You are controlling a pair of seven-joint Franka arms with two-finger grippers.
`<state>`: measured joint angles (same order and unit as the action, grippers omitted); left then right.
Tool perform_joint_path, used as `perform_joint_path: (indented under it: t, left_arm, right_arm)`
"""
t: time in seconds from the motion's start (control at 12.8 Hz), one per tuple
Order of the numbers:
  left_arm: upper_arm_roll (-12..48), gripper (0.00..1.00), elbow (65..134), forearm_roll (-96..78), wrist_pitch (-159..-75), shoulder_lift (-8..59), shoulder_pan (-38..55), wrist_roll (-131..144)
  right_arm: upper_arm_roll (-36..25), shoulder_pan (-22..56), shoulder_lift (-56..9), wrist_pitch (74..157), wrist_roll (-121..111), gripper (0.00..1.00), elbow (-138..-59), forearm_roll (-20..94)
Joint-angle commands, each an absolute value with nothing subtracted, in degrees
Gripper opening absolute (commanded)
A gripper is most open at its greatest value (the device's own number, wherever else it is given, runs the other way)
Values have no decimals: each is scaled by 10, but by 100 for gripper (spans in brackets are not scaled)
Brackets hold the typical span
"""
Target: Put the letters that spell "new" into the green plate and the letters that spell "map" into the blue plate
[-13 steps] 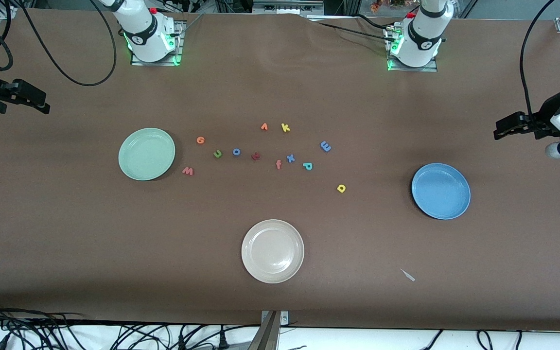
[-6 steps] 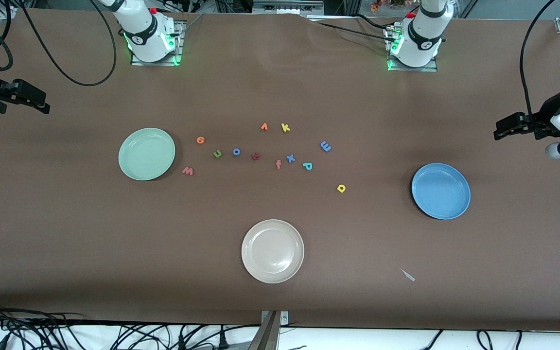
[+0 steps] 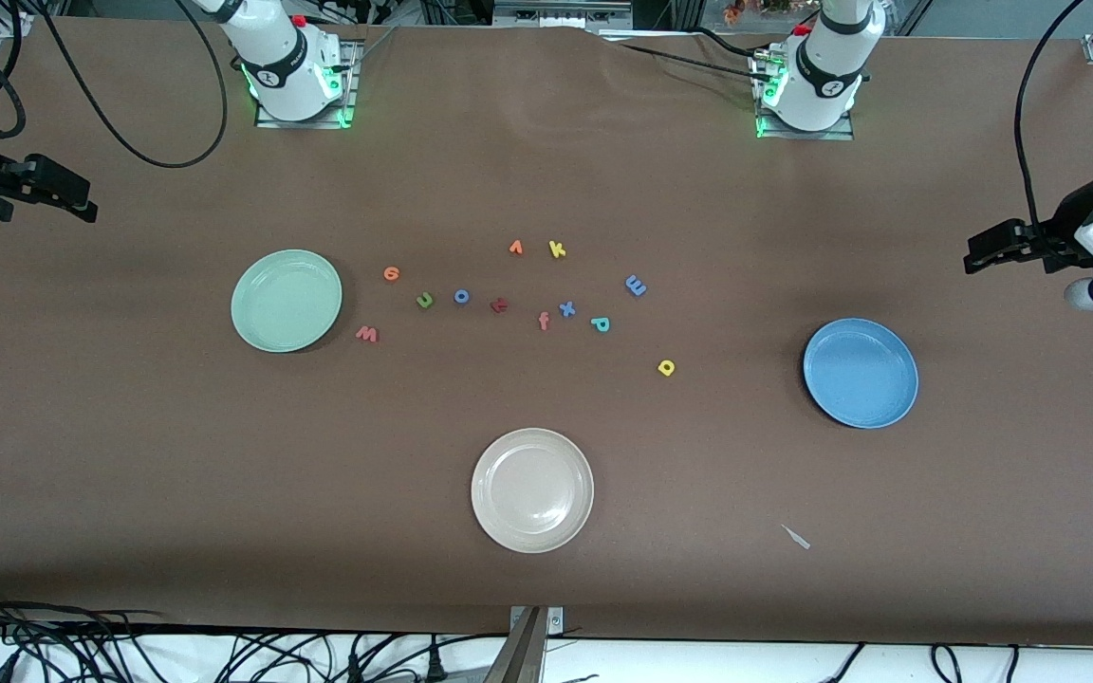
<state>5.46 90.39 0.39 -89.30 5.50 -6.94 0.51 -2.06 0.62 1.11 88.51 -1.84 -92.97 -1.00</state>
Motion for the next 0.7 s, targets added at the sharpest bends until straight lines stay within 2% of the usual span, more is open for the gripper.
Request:
perform_joint_path:
  t: [0.0, 0.62]
  left_arm:
    - [54, 100, 901, -11, -895, 53, -72, -4]
    - [54, 100, 901, -11, -900, 53, -72, -4]
  right_arm:
    - [-17, 2, 15, 876, -11, 100, -925, -9]
    - [-17, 2, 15, 876, -11, 100, -925, -10]
